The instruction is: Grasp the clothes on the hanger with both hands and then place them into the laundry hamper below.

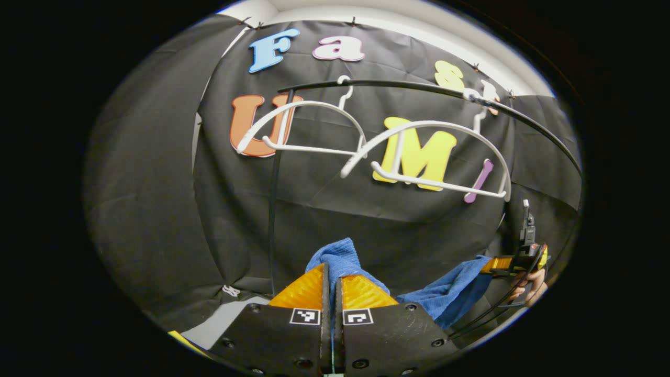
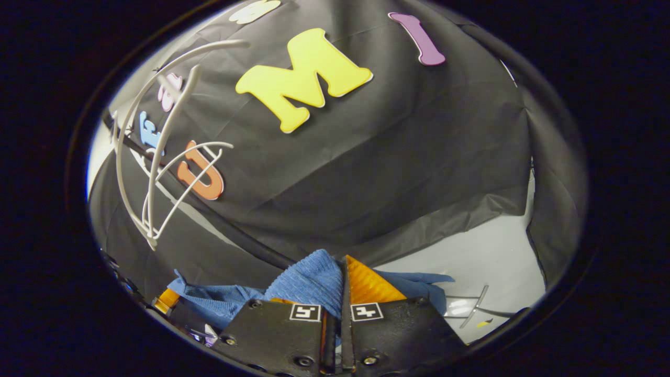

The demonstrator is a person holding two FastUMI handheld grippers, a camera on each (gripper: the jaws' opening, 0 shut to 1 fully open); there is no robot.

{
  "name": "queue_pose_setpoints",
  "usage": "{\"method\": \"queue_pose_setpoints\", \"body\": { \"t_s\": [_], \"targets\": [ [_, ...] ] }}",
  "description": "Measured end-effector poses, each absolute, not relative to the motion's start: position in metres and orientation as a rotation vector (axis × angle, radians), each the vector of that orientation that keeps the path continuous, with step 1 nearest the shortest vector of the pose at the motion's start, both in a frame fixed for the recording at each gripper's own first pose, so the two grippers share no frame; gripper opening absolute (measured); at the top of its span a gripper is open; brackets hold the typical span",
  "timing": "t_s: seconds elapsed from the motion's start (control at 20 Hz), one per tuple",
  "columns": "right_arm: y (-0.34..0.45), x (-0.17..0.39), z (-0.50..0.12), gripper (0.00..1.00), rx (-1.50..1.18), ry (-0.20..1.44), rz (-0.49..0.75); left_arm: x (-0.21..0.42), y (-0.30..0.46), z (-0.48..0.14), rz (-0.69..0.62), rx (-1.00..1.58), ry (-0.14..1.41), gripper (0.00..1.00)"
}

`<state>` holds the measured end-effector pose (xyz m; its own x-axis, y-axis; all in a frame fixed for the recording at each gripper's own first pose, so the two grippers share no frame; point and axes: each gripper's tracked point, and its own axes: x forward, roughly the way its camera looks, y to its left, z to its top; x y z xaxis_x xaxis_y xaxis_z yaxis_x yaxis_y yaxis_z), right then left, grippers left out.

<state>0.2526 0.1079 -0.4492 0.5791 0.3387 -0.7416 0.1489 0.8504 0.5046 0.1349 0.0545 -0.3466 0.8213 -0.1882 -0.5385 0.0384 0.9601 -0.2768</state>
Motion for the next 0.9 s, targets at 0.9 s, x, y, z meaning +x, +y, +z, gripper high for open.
{"method": "queue_pose_setpoints", "body": {
  "t_s": [0.9],
  "targets": [
    [0.196, 0.126, -0.304, 0.08, 0.53, 0.816, 0.245, 0.087, -0.039, -0.211, -0.505, -0.216, 0.42, 0.02]
  ]
}}
